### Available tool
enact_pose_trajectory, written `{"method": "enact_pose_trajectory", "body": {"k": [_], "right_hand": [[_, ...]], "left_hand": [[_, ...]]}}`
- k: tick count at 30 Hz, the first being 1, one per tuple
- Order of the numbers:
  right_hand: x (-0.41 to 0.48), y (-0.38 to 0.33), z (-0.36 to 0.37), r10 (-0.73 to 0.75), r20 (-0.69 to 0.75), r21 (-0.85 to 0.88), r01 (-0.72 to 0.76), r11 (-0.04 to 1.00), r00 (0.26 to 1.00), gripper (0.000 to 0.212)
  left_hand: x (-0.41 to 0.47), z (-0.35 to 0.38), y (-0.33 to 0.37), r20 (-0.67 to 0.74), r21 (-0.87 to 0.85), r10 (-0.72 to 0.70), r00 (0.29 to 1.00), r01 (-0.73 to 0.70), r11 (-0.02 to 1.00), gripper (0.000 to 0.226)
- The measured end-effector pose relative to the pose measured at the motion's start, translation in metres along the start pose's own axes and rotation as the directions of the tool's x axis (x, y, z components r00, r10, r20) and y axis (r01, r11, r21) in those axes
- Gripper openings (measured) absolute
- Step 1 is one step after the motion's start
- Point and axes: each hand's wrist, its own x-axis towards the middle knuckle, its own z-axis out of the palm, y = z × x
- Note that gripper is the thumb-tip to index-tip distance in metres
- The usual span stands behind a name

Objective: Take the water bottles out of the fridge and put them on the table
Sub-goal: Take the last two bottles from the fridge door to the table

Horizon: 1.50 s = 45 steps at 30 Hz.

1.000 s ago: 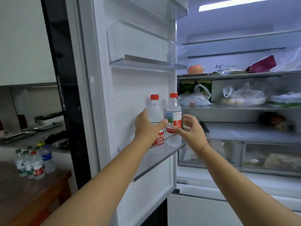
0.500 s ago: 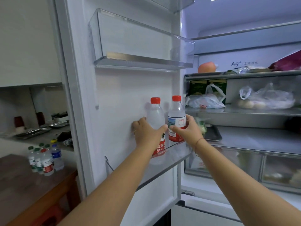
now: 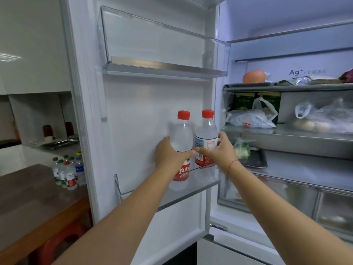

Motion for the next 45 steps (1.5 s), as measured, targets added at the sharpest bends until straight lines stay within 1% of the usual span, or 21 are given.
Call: {"method": "enact_pose_trajectory", "body": {"k": [3,7,9,13,16,19,22,24,26,28,30,33,37,41,45], "right_hand": [[-0.007,-0.003,-0.004,-0.048,0.003,0.012,0.048,0.999,0.999,0.067],[-0.01,-0.018,-0.013,-0.143,-0.034,0.056,0.145,0.988,0.989,0.072],[-0.011,-0.03,-0.02,-0.194,-0.043,0.083,0.197,0.977,0.98,0.074],[-0.018,-0.051,-0.033,-0.271,-0.017,0.142,0.271,0.952,0.962,0.072],[-0.033,-0.058,-0.043,-0.3,0.027,0.15,0.293,0.944,0.954,0.072],[-0.053,-0.055,-0.054,-0.292,0.06,0.158,0.279,0.947,0.955,0.078],[-0.073,-0.045,-0.064,-0.267,0.096,0.159,0.25,0.955,0.959,0.074],[-0.086,-0.034,-0.068,-0.244,0.126,0.168,0.221,0.96,0.962,0.071],[-0.101,-0.024,-0.071,-0.215,0.154,0.172,0.188,0.967,0.964,0.071],[-0.116,-0.017,-0.069,-0.193,0.192,0.155,0.164,0.974,0.962,0.074],[-0.131,-0.01,-0.064,-0.166,0.228,0.137,0.138,0.981,0.959,0.073],[-0.154,0.002,-0.049,-0.122,0.27,0.122,0.092,0.988,0.955,0.068],[-0.187,0.015,-0.017,-0.069,0.359,0.084,0.042,0.996,0.931,0.067],[-0.222,0.023,0.03,-0.036,0.439,0.062,0.009,0.998,0.898,0.064],[-0.251,0.022,0.084,-0.007,0.523,0.061,-0.029,0.998,0.852,0.063]], "left_hand": [[-0.007,0.0,0.004,-0.001,-0.05,0.015,1.0,-0.015,0.999,0.062],[-0.014,-0.003,0.021,-0.049,-0.11,0.075,0.996,-0.08,0.991,0.062],[-0.016,-0.007,0.034,-0.086,-0.137,0.125,0.988,-0.136,0.981,0.062],[-0.028,-0.016,0.055,-0.139,-0.126,0.253,0.957,-0.27,0.954,0.069],[-0.041,-0.022,0.063,-0.133,-0.126,0.276,0.952,-0.292,0.948,0.068],[-0.061,-0.026,0.065,-0.088,-0.113,0.28,0.956,-0.289,0.951,0.067],[-0.087,-0.029,0.064,-0.055,-0.08,0.3,0.952,-0.303,0.95,0.067],[-0.103,-0.032,0.06,-0.019,-0.125,0.248,0.969,-0.249,0.961,0.058],[-0.12,-0.034,0.051,0.023,-0.18,0.187,0.982,-0.18,0.967,0.052],[-0.137,-0.034,0.038,0.065,-0.196,0.145,0.987,-0.13,0.972,0.055],[-0.153,-0.036,0.021,0.095,-0.174,0.108,0.99,-0.09,0.981,0.061],[-0.174,-0.043,-0.013,0.122,-0.158,0.041,0.992,-0.021,0.987,0.058],[-0.2,-0.069,-0.06,0.169,-0.156,-0.062,0.984,0.089,0.984,0.052],[-0.221,-0.106,-0.107,0.173,-0.145,-0.138,0.975,0.164,0.976,0.064],[-0.235,-0.153,-0.153,0.173,-0.142,-0.188,0.967,0.213,0.967,0.064]]}}
